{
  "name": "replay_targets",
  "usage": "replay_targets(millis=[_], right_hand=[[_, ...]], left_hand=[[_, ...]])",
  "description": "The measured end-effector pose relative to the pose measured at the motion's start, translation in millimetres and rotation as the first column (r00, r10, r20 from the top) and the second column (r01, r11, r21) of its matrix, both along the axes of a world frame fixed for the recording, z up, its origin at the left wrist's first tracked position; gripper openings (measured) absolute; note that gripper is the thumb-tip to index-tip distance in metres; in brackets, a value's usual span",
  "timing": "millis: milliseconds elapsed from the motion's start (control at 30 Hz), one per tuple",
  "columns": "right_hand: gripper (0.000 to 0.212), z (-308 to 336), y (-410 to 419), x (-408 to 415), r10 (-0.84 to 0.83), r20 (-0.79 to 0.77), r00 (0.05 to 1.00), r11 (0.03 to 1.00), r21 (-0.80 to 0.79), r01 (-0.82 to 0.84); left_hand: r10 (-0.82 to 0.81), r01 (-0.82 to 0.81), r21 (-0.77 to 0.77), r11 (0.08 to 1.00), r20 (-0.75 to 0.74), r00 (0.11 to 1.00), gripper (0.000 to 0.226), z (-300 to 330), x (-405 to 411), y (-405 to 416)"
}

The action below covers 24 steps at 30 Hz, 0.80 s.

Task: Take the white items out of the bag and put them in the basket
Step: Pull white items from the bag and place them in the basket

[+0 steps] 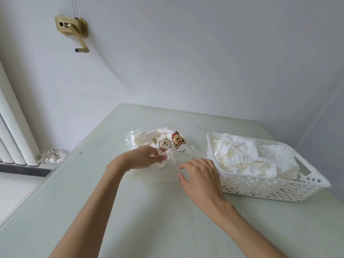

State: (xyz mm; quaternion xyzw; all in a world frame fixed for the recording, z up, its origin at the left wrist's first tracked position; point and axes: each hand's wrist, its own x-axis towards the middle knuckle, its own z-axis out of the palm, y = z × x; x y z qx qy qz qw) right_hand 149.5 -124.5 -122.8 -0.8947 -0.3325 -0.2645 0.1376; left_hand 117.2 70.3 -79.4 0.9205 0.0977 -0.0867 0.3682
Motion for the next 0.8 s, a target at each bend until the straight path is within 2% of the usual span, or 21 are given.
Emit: replay_targets(millis=[67,133,267,367,533,600,667,800], right_hand=[[0.017,0.6,4.9,3.1,0.004,0.012,1.0,0.999,0.05,-0.005],[0.007,2.2,9.4,2.8,0.059,0.044,0.997,0.995,0.074,-0.062],[0.036,0.1,22.6,-1.1,0.056,0.06,0.997,0.998,0.014,-0.057],[0.036,3.2,34.4,7.9,-0.066,0.07,0.995,0.995,-0.069,0.071],[0.043,8.9,55.4,30.5,-0.195,0.008,0.981,0.966,-0.173,0.194],[0.03,7.3,61.4,38.8,-0.191,0.02,0.981,0.956,-0.222,0.191],[0.02,4.2,65.2,47.3,-0.166,0.009,0.986,0.966,-0.198,0.164],[0.023,1.2,69.7,56.2,-0.136,0.011,0.991,0.985,-0.109,0.136]], left_hand=[[0.038,-0.038,-0.138,0.99,-0.003,0.999,0.04,2.6,0.3,0.6],[0.101,-0.095,-0.202,0.975,0.022,0.995,0.035,1.1,2.7,1.5],[0.374,-0.324,-0.289,0.901,0.138,0.917,0.034,-17.0,15.7,1.0],[0.484,-0.448,-0.204,0.871,0.194,0.853,0.032,-31.7,23.4,-2.9],[0.461,-0.466,-0.062,0.882,0.311,0.831,0.039,-35.5,26.2,-8.7],[0.446,-0.47,-0.012,0.883,0.335,0.83,0.041,-35.5,26.7,-8.9],[0.43,-0.466,0.014,0.885,0.36,0.828,0.042,-35.7,26.3,-7.4],[0.396,-0.448,0.051,0.893,0.387,0.833,0.039,-33.5,24.9,-5.9]])
